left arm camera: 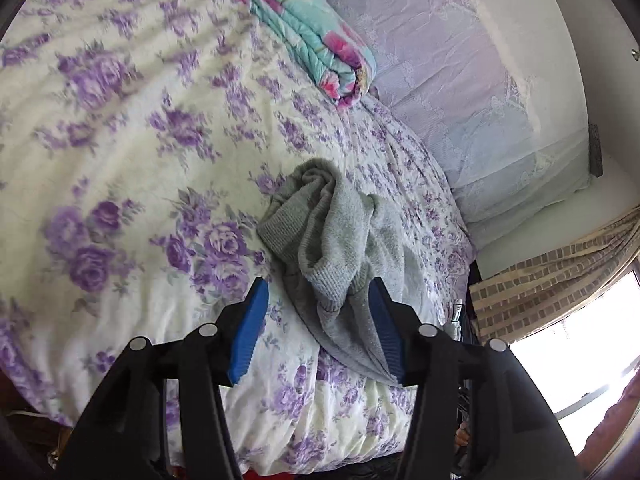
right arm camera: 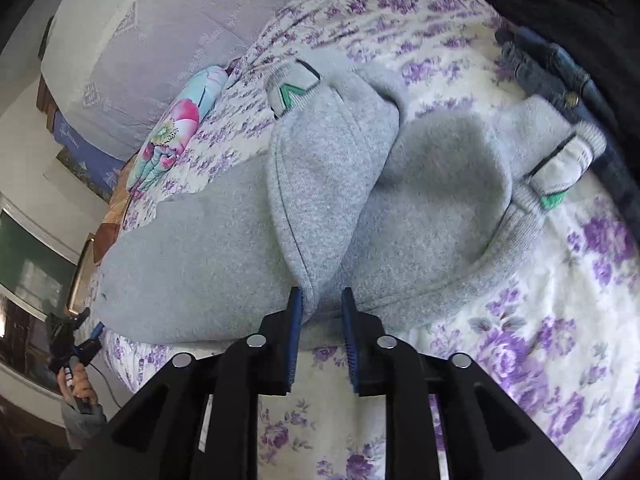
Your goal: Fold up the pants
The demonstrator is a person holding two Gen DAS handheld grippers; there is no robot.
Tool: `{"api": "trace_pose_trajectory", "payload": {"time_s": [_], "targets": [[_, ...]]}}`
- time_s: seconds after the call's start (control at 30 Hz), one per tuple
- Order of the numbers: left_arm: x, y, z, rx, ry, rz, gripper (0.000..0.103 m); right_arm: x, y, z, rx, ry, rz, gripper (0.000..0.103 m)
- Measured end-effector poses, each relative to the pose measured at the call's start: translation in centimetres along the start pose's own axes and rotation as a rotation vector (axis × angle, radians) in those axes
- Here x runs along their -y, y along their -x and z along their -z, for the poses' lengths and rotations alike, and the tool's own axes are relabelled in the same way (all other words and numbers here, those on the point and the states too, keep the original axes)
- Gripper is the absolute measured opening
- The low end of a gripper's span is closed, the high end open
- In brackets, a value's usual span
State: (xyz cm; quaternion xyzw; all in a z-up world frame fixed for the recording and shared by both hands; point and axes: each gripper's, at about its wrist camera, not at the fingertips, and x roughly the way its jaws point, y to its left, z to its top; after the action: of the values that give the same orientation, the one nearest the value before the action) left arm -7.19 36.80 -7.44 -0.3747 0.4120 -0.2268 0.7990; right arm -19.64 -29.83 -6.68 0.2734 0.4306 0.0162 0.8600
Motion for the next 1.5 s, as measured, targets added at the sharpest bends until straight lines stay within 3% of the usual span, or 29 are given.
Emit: {"api": "trace_pose_trajectory", "payload": {"time_s": [0.1, 0.13, 0.23, 0.3, 0.4, 0.5, 0.63, 0.67, 0.7, 0.77, 0.8, 0.83, 0.87, 0.97, 1.2, 1.3, 1.5], "targets": [[2.6, 0.7, 0.1, 0.024, -0.069, 0.014, 0.05, -3.0, 2.3, -1.0, 0.121, 0.137, 0.037, 0.026], [3.9, 0.1, 0.2, 0.008, -0.108, 0.02, 0.05, -4.4, 2.3, -1.5, 0.136, 0.182, 0.011, 0.033], [8.4, -3.5, 0.9, -0.076, -0.219, 0.069, 0.06, -9.0, 0.0, -2.5, 0.144, 0.285, -0.081, 0.054], [10.8, -6.7, 1.8, -0.133, -0.271, 0.102, 0.067, -11.3, -2.8, -3.0, 0.125, 0.318, -0.105, 0.054], [12.3, -11.9, 3.5, -0.231, -0.323, 0.062, 0.068, -12.3, -7.2, -4.2, 0.092, 0.281, -0.091, 0.054], [11.1, -14.9, 4.3, -0.251, -0.336, -0.039, 0.067, -10.3, -8.8, -4.9, 0.105, 0.18, -0.016, 0.054], [9.1, -13.9, 4.1, -0.248, -0.301, 0.017, 0.063, -4.1, -4.0, -4.6, 0.204, 0.067, 0.094, 0.036], [8.8, -13.5, 4.0, -0.245, -0.293, 0.035, 0.063, -1.7, -2.0, -4.1, 0.236, -0.002, 0.132, 0.044], [8.5, -13.1, 3.9, -0.244, -0.284, 0.05, 0.063, 0.8, 0.2, -3.4, 0.278, -0.076, 0.201, 0.044], [8.1, -12.8, 4.0, -0.247, -0.273, 0.065, 0.063, 5.6, 3.4, -2.0, 0.286, -0.209, 0.159, 0.04], [7.9, -12.8, 4.0, -0.247, -0.275, 0.066, 0.063, 7.0, 4.3, -1.3, 0.275, -0.268, 0.155, 0.042], [7.9, -12.8, 4.1, -0.245, -0.278, 0.062, 0.063, 7.6, 5.4, -0.5, 0.293, -0.297, 0.161, 0.052], [8.0, -12.8, 4.2, -0.243, -0.281, 0.054, 0.063, 7.7, 6.1, -0.2, 0.308, -0.293, 0.16, 0.057], [8.2, -12.9, 4.3, -0.237, -0.276, 0.038, 0.064, 7.5, 6.7, -0.5, 0.323, -0.262, 0.127, 0.059], [7.8, -12.7, 4.8, -0.223, -0.251, 0.04, 0.064, 9.3, 4.1, -1.5, 0.279, -0.376, -0.023, 0.058], [7.4, -12.7, 4.8, -0.221, -0.229, 0.053, 0.064, 9.0, 3.7, -2.2, 0.285, -0.341, -0.015, 0.053], [7.2, -12.6, 4.8, -0.22, -0.217, 0.053, 0.064, 8.6, 5.9, -2.8, 0.327, -0.306, 0.011, 0.054]]}}
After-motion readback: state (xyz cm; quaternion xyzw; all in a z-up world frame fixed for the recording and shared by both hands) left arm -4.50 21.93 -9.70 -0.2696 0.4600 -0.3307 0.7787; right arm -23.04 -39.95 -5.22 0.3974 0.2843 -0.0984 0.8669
